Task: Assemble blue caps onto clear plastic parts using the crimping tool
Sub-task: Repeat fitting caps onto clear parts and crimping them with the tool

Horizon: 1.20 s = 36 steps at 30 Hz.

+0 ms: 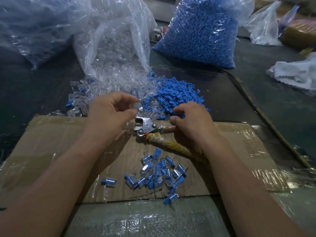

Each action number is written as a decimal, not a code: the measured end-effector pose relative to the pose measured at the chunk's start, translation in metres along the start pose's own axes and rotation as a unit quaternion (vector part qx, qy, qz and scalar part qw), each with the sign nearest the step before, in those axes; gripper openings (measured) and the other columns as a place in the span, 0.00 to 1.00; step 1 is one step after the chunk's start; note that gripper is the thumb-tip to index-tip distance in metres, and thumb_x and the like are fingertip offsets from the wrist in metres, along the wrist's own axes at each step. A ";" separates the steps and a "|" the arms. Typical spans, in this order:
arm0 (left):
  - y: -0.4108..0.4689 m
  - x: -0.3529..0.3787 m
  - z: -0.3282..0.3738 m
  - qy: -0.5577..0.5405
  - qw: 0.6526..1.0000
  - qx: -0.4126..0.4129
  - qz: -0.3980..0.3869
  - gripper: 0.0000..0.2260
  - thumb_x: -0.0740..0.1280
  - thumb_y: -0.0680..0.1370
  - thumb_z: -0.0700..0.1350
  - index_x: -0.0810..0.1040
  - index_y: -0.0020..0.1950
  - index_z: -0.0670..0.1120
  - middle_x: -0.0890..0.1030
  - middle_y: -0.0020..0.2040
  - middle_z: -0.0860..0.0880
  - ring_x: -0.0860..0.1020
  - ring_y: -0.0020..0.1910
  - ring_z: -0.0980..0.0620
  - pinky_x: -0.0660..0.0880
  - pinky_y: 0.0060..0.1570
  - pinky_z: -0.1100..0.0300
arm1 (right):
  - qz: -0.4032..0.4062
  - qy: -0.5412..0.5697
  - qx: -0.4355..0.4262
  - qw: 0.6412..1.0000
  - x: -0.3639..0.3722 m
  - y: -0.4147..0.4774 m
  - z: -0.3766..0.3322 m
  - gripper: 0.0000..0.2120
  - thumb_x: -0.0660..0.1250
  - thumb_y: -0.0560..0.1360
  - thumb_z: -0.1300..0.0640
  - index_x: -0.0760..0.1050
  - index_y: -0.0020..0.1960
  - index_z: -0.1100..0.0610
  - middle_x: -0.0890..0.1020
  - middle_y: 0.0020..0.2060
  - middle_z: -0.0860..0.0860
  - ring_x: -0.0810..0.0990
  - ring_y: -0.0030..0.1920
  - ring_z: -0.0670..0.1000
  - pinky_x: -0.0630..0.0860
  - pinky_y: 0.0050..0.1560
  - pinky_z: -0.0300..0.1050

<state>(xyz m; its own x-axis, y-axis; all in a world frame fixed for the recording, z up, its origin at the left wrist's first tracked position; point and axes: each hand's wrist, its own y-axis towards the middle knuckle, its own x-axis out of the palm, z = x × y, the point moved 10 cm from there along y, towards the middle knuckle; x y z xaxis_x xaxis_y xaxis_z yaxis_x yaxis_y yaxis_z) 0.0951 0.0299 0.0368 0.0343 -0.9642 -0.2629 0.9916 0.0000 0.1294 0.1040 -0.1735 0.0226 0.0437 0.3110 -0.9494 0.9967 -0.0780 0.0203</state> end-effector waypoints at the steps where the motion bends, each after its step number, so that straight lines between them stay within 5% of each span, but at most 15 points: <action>1: 0.000 0.002 -0.001 -0.009 1.000 -0.005 -0.010 0.13 0.72 0.69 0.35 0.80 0.41 0.54 0.83 0.38 0.54 0.80 0.36 0.60 0.78 0.37 0.66 | 0.001 0.001 0.002 1.000 0.000 0.001 0.000 0.15 0.66 0.74 0.49 0.76 0.59 0.52 0.76 0.55 0.51 0.73 0.53 0.50 0.67 0.48 0.44; 6: -0.003 0.006 0.001 -0.049 0.998 -0.020 -0.032 0.13 0.73 0.66 0.38 0.80 0.44 0.54 0.82 0.39 0.52 0.82 0.39 0.49 0.80 0.43 0.56 | 0.020 0.001 0.025 0.999 -0.002 0.002 0.006 0.10 0.67 0.73 0.49 0.79 0.52 0.52 0.79 0.51 0.49 0.74 0.47 0.48 0.68 0.43 0.43; 12: -0.007 0.011 0.004 -0.030 0.998 -0.016 -0.054 0.11 0.73 0.67 0.37 0.81 0.45 0.50 0.81 0.40 0.45 0.81 0.39 0.45 0.80 0.40 0.59 | 0.035 0.010 0.034 0.999 -0.002 0.003 0.009 0.03 0.66 0.75 0.55 0.76 0.48 0.52 0.79 0.47 0.49 0.76 0.49 0.50 0.72 0.46 0.46; 17: -0.006 0.011 -0.001 -0.018 0.998 -0.032 -0.054 0.10 0.75 0.65 0.37 0.75 0.40 0.44 0.79 0.38 0.44 0.78 0.35 0.48 0.78 0.38 0.55 | 0.053 0.064 0.016 0.996 -0.009 0.002 0.010 0.08 0.64 0.76 0.59 0.77 0.54 0.54 0.80 0.50 0.50 0.75 0.49 0.49 0.69 0.48 0.42; 22: -0.006 0.011 0.000 -0.052 0.997 -0.032 -0.054 0.08 0.73 0.66 0.35 0.80 0.40 0.47 0.81 0.37 0.47 0.80 0.37 0.46 0.80 0.40 0.52 | 0.074 0.153 0.006 0.985 -0.020 -0.002 0.008 0.11 0.62 0.77 0.61 0.77 0.57 0.56 0.80 0.54 0.50 0.76 0.53 0.47 0.69 0.52 0.39; 31: -0.006 0.014 0.007 -0.091 0.994 -0.027 -0.057 0.09 0.66 0.72 0.32 0.80 0.45 0.45 0.83 0.39 0.44 0.83 0.38 0.51 0.80 0.41 0.63 | 0.060 0.278 0.003 0.959 -0.025 -0.010 -0.001 0.11 0.60 0.78 0.64 0.78 0.50 0.51 0.77 0.39 0.42 0.78 0.39 0.42 0.77 0.42 0.34; 36: -0.009 0.017 0.007 -0.112 0.990 -0.040 -0.069 0.04 0.67 0.71 0.33 0.78 0.41 0.41 0.82 0.35 0.43 0.82 0.32 0.50 0.79 0.33 0.63 | 0.054 0.342 -0.051 0.937 -0.030 -0.021 -0.027 0.18 0.58 0.78 0.64 0.74 0.44 0.40 0.77 0.44 0.43 0.79 0.38 0.41 0.77 0.41 0.31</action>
<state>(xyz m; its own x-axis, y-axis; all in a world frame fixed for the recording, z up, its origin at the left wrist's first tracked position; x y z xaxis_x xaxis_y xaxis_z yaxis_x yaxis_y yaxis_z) 0.0863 0.0115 0.0383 -0.1229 -0.9911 -0.0521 0.9918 -0.1245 0.0285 0.0831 -0.1555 0.0588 0.1430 0.8436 -0.5176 0.9838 -0.0639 0.1676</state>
